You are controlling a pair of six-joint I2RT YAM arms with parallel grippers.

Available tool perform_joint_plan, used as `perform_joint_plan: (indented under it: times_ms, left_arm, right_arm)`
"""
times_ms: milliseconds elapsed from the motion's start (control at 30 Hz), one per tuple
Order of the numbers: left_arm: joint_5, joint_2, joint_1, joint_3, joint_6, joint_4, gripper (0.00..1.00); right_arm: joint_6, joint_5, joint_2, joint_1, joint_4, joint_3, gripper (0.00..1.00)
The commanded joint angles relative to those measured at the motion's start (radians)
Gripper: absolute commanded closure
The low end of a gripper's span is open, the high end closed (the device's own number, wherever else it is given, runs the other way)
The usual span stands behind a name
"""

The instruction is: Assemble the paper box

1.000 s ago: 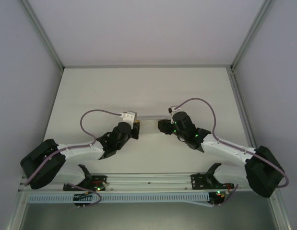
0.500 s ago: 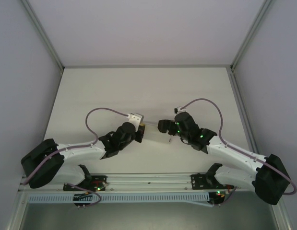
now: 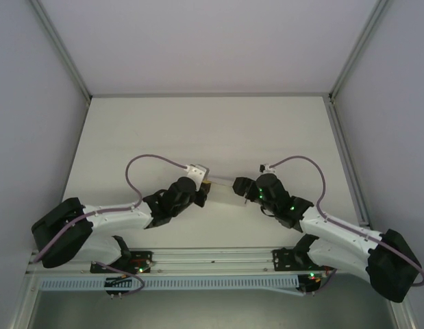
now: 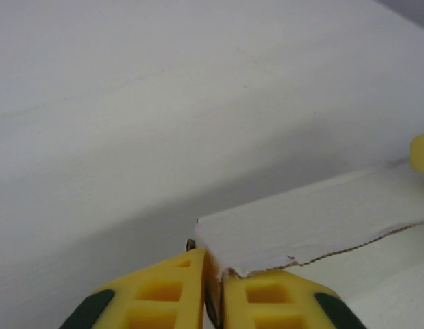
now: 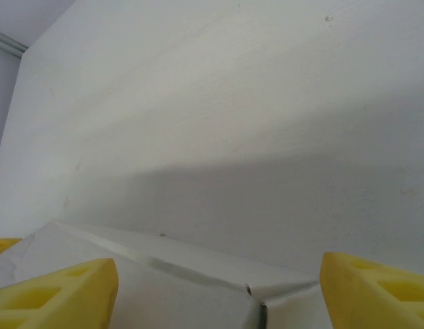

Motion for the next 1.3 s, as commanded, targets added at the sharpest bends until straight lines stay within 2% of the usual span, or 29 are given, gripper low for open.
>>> perform_joint_plan:
  times_ms: [0,100,200,300,400,567,700,900,1033,1133,1267]
  left_arm:
    - [0.050,-0.023,-0.021,-0.019,0.009,-0.153,0.68]
    - [0.063,-0.066,-0.024,0.000,-0.001,-0.219,0.34]
    - [0.089,-0.104,-0.026,0.014,-0.007,-0.278,0.21]
    - [0.120,-0.143,-0.026,0.024,-0.023,-0.320,0.01]
    - [0.142,-0.176,-0.026,0.044,-0.036,-0.372,0.00]
    - [0.169,-0.190,-0.023,0.110,-0.085,-0.453,0.00]
    - [0.164,-0.192,0.014,0.162,-0.183,-0.511,0.00]
    - [0.298,-0.147,0.148,0.150,-0.214,-0.426,0.00]
    - [0.374,-0.082,0.167,0.144,-0.193,-0.371,0.01]
    - [0.418,-0.045,0.167,0.124,-0.173,-0.342,0.05]
    - [0.432,-0.025,0.172,0.055,-0.179,-0.296,0.21]
  right_arm:
    - [0.054,0.001,0.000,0.004,-0.013,-0.093,0.28]
    - [0.092,-0.013,-0.014,0.006,0.055,-0.150,0.33]
    - [0.112,-0.016,-0.023,0.005,0.063,-0.174,0.35]
    - [0.126,0.003,-0.025,0.007,0.033,-0.179,0.38]
    - [0.133,0.009,-0.023,0.006,0.044,-0.186,0.42]
    - [0.130,0.011,-0.024,0.007,0.049,-0.192,0.44]
    - [0.120,0.008,-0.021,0.007,0.055,-0.195,0.46]
    - [0.124,0.017,-0.019,0.007,0.054,-0.203,0.48]
    - [0.127,0.019,-0.019,0.007,0.057,-0.204,0.49]
    - [0.131,0.020,-0.016,0.006,0.060,-0.205,0.49]
    - [0.133,0.025,-0.018,0.007,0.064,-0.214,0.50]
